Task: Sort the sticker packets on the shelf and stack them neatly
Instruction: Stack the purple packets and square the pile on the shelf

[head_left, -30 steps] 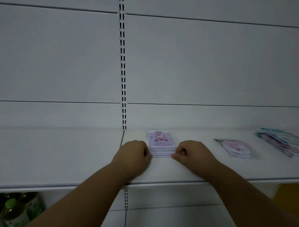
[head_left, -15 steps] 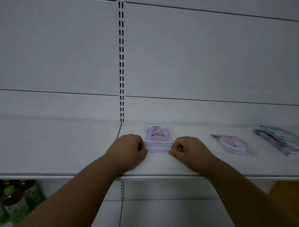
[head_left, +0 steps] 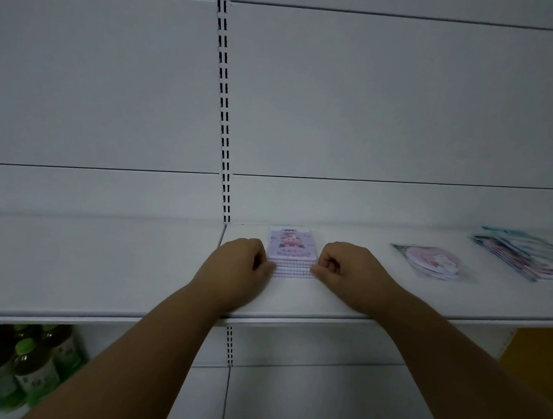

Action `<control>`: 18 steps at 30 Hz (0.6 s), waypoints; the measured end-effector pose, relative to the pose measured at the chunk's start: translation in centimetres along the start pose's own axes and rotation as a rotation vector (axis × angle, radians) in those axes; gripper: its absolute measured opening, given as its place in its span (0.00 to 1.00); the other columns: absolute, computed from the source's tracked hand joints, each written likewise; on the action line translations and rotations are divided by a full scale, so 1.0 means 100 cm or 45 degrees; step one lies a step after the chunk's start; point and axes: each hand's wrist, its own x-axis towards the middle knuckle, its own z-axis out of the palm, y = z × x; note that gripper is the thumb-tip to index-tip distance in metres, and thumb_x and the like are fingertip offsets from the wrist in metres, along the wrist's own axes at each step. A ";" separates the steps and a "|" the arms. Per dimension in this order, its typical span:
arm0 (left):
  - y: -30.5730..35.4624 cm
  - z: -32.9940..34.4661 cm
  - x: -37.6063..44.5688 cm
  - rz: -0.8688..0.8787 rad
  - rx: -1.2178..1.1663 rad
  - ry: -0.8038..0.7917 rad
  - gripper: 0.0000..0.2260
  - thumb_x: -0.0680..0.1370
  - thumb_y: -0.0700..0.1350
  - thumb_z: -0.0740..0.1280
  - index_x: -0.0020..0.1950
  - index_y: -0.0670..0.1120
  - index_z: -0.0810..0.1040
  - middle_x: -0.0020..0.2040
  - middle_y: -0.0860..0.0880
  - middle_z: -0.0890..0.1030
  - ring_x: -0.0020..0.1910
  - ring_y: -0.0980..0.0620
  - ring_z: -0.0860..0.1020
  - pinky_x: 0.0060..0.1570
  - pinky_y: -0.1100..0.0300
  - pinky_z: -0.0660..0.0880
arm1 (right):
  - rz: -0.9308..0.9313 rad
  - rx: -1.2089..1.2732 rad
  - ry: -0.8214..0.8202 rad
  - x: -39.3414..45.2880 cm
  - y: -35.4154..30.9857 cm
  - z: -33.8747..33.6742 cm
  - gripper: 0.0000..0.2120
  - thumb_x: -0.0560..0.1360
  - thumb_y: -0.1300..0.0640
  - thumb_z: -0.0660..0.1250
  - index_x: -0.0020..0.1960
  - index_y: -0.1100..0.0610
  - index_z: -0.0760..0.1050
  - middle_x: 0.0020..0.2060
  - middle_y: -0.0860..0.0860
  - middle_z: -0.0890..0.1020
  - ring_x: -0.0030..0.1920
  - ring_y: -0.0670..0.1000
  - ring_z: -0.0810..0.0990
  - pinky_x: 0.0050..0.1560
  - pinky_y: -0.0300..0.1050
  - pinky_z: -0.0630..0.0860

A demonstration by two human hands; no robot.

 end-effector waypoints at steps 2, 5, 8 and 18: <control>0.000 0.000 0.000 0.019 0.010 0.008 0.11 0.76 0.55 0.65 0.37 0.53 0.71 0.34 0.55 0.75 0.34 0.59 0.72 0.30 0.62 0.63 | 0.003 -0.009 -0.003 0.000 0.000 0.000 0.10 0.75 0.50 0.68 0.38 0.53 0.73 0.32 0.45 0.74 0.34 0.43 0.71 0.33 0.35 0.63; 0.001 0.000 0.000 0.030 0.006 0.001 0.10 0.77 0.54 0.65 0.38 0.53 0.72 0.35 0.55 0.75 0.34 0.58 0.71 0.30 0.63 0.63 | 0.014 -0.025 0.012 -0.001 0.000 0.001 0.10 0.75 0.50 0.68 0.38 0.54 0.73 0.32 0.46 0.74 0.34 0.43 0.71 0.33 0.36 0.63; 0.001 -0.001 0.000 0.011 -0.014 -0.024 0.10 0.76 0.54 0.66 0.38 0.52 0.73 0.35 0.55 0.75 0.34 0.59 0.72 0.30 0.63 0.62 | 0.047 -0.056 0.018 -0.002 -0.002 0.001 0.11 0.73 0.48 0.69 0.38 0.54 0.75 0.33 0.46 0.75 0.34 0.44 0.72 0.34 0.37 0.66; -0.001 -0.001 0.002 0.014 -0.017 -0.110 0.09 0.76 0.53 0.67 0.41 0.50 0.77 0.36 0.53 0.78 0.35 0.56 0.74 0.31 0.63 0.65 | 0.125 -0.060 -0.014 -0.001 -0.004 0.001 0.11 0.71 0.49 0.72 0.38 0.56 0.78 0.33 0.48 0.78 0.34 0.45 0.72 0.34 0.35 0.66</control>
